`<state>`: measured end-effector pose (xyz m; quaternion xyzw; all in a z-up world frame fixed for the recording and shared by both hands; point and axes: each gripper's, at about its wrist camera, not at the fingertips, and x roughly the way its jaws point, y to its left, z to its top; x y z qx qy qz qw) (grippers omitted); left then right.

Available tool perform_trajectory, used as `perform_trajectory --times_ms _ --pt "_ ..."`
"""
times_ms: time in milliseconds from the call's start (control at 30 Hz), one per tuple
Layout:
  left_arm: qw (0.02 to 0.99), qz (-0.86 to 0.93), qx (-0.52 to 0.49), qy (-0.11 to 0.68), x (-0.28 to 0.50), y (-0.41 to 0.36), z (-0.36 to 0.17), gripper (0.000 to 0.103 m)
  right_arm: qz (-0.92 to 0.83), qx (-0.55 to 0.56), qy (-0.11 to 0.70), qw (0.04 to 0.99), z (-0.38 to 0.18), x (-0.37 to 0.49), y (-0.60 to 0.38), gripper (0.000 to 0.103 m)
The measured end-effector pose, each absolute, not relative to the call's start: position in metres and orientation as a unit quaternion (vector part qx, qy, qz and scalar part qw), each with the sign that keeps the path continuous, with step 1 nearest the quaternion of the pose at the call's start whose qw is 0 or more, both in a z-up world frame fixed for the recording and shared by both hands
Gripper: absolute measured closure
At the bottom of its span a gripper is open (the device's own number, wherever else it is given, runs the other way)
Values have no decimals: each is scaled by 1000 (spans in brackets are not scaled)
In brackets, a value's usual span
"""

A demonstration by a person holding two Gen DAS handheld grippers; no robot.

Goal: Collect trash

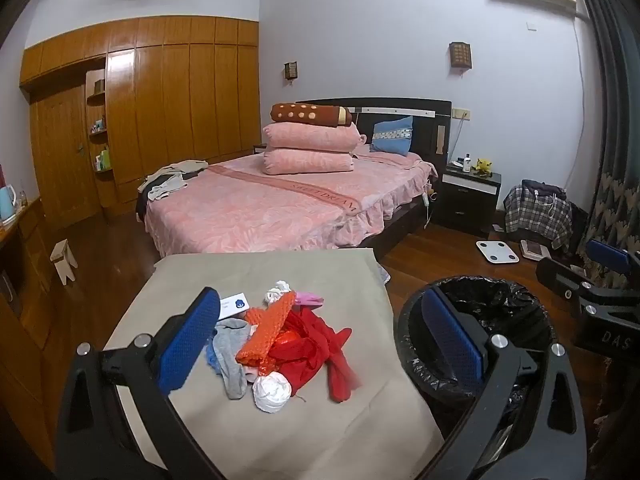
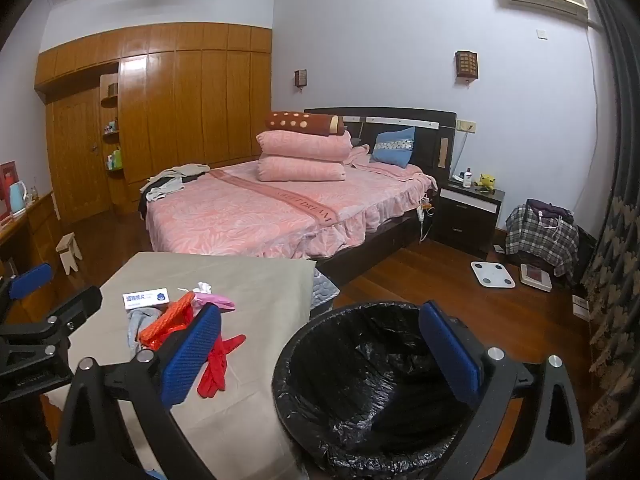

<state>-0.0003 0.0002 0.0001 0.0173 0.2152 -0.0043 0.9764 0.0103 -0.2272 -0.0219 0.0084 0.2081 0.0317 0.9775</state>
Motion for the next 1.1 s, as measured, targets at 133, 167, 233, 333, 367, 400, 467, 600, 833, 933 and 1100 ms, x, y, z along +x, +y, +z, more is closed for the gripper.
perform_trajectory --times_ms 133,167,233,333,367,400,467,600,833,933,1100 --pt "976 -5 16 216 0 1 0 5 34 8 208 978 -21 10 -227 6" --pt "976 -5 15 216 0 1 0 5 35 8 208 977 -20 9 -226 6" --pt "976 -5 16 215 0 1 1 5 31 11 210 977 -23 11 -228 6" --pt "976 -5 15 216 0 1 0 5 32 10 209 977 -23 11 -228 6" --pt "976 -5 15 216 0 1 0 5 32 10 209 977 -22 11 -228 6" --pt "976 -4 16 216 0 1 0 5 32 11 209 977 -22 11 -228 6" --pt "976 -4 16 216 0 1 0 5 31 9 210 977 -23 12 -227 6" --pt "976 -4 16 216 0 1 0 5 31 9 210 977 -22 13 -226 6" --pt "976 -4 16 216 0 1 0 5 30 9 211 977 -22 14 -228 6" --pt "976 -4 17 216 0 0 0 5 30 8 211 977 -22 14 -227 6" --pt "976 -4 16 216 0 1 0 5 30 8 211 977 -22 14 -227 6"
